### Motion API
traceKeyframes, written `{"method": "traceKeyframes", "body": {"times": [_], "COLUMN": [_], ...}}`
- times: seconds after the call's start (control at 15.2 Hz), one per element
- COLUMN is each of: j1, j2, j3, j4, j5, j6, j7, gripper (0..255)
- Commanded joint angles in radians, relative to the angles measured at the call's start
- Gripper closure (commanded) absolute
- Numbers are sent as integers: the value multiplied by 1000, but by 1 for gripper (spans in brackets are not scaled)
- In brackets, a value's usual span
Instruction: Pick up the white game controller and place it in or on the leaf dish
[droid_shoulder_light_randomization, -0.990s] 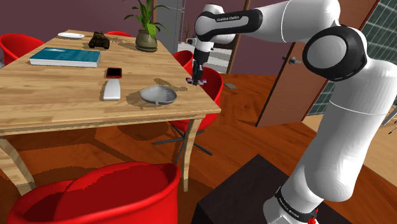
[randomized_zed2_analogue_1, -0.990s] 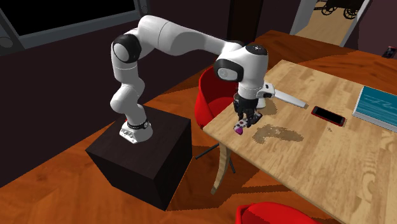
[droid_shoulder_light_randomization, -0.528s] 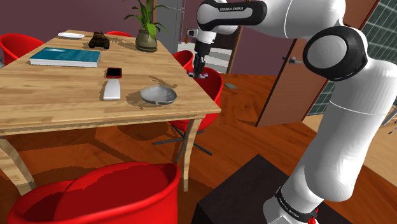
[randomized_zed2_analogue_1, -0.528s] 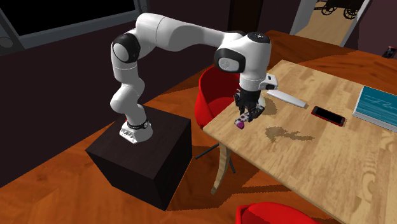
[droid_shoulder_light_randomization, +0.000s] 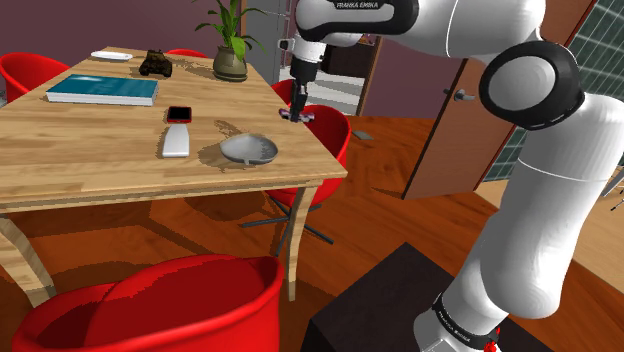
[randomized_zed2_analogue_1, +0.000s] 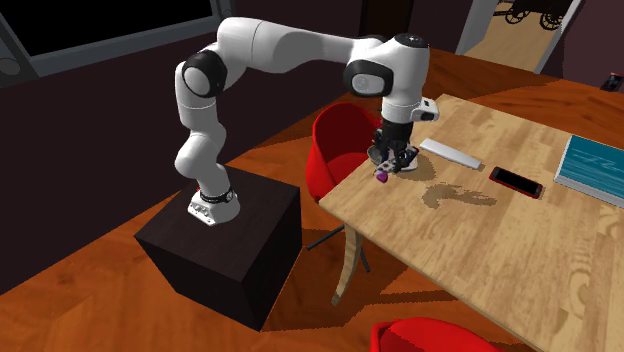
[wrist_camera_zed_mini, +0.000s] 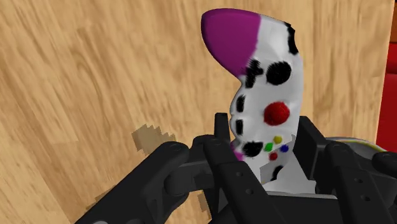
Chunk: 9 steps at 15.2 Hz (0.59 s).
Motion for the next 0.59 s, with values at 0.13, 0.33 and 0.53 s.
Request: {"method": "traceKeyframes", "body": {"times": [0.13, 0.33, 0.53], "j1": [54, 93, 131], "j2": [20, 43, 77], "j3": [36, 60, 83], "j4": [34, 68, 116], "j5": [-10, -17, -24], "j6": [-10, -18, -30], "j7": [93, 158, 221], "gripper": [255, 255, 255]}}
